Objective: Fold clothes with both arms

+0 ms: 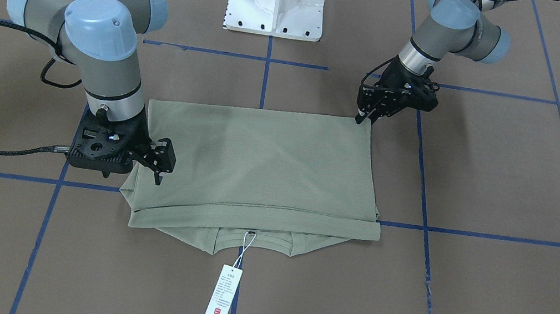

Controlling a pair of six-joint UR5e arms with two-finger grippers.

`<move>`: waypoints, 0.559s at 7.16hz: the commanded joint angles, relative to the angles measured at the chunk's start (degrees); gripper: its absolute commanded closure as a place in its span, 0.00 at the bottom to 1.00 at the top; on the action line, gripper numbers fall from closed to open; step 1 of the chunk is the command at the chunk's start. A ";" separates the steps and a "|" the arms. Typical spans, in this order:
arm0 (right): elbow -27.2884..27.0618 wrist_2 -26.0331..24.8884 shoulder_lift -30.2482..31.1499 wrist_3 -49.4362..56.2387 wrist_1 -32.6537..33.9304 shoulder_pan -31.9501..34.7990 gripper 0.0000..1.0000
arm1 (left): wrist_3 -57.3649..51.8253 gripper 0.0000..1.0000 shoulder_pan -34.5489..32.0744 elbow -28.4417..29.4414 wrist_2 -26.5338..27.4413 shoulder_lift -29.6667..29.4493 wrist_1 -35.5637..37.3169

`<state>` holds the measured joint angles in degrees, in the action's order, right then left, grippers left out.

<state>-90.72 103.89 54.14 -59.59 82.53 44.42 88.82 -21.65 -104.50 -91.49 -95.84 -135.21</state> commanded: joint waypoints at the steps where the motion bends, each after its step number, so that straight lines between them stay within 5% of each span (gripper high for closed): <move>1: 0.02 0.00 -0.08 0.00 0.00 -0.04 0.00 | -0.31 1.00 -0.06 -0.87 0.17 0.13 0.12; 4: 0.02 -0.09 0.00 0.00 0.00 -0.04 0.00 | -15.17 1.00 -6.68 -1.69 -1.06 2.33 0.39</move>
<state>-90.71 103.87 54.13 -59.59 82.53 44.41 81.68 -23.87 -106.95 -92.34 -94.07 -134.95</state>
